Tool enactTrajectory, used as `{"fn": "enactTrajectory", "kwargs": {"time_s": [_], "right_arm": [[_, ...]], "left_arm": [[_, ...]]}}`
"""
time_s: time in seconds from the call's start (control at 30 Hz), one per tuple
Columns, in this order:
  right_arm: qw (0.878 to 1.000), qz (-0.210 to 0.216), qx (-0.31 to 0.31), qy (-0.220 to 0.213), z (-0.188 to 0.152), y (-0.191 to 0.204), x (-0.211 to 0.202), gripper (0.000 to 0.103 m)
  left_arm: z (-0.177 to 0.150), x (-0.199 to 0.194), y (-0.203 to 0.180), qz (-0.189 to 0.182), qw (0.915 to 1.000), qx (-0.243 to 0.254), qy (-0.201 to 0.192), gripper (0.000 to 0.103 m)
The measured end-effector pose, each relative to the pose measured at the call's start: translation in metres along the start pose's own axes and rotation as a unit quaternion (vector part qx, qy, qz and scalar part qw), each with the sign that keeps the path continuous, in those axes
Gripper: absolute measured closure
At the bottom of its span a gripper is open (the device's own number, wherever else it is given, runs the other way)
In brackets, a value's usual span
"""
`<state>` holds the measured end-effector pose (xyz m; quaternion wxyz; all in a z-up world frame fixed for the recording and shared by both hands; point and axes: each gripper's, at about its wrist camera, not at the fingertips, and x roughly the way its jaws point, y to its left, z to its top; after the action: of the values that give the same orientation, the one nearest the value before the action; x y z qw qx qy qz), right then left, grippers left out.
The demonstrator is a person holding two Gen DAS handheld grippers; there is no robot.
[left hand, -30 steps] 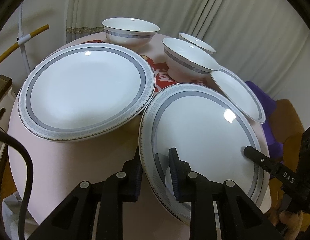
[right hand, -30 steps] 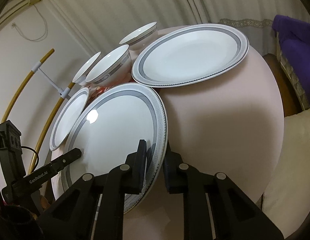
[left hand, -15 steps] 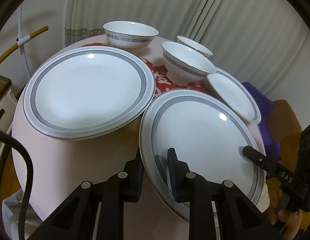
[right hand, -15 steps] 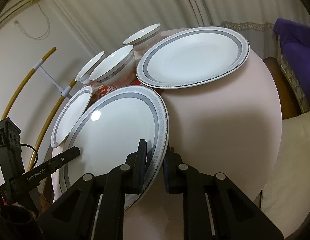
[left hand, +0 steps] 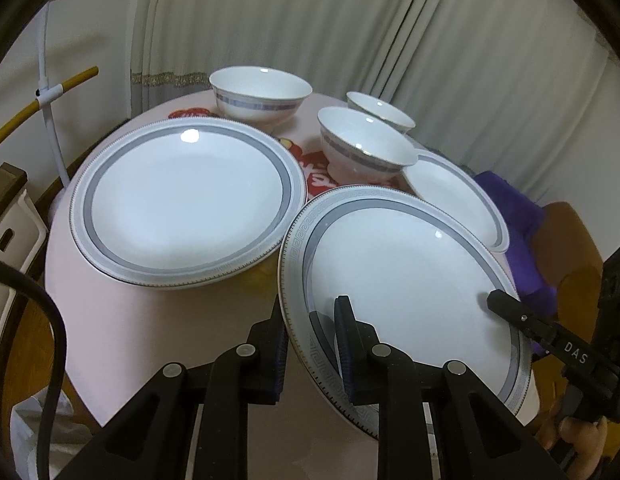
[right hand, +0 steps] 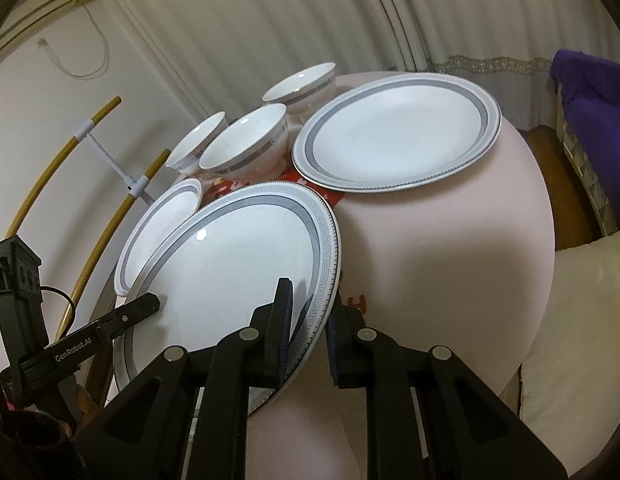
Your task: Organize plates and bowls
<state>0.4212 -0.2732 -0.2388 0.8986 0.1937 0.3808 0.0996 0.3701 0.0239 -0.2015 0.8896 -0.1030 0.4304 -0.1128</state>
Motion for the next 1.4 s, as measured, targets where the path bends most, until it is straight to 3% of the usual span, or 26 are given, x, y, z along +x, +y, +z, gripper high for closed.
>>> {"fn": "enactTrajectory", "kwargs": {"time_s": [0.37,0.77,1.1,1.4], "right_arm": [[1.0,0.016,-0.024,-0.01,0.005,0.03,-0.005,0.088],[0.997,0.048,-0.065,0.008,0.018,0.088,0.037,0.088],[0.994,0.058,-0.091,0.034,0.028,0.127,0.086,0.087],[0.993,0.056,-0.096,0.047,0.034,0.136,0.114,0.087]], "left_arm": [[0.001,-0.032,0.016,0.02,0.9992,-0.007,-0.034,0.085],[0.006,-0.056,0.065,0.064,0.9957,-0.037,-0.056,0.084],[0.022,-0.047,0.101,0.087,0.9929,-0.062,-0.05,0.084],[0.042,-0.017,0.125,0.092,0.9923,-0.073,-0.038,0.084]]}}
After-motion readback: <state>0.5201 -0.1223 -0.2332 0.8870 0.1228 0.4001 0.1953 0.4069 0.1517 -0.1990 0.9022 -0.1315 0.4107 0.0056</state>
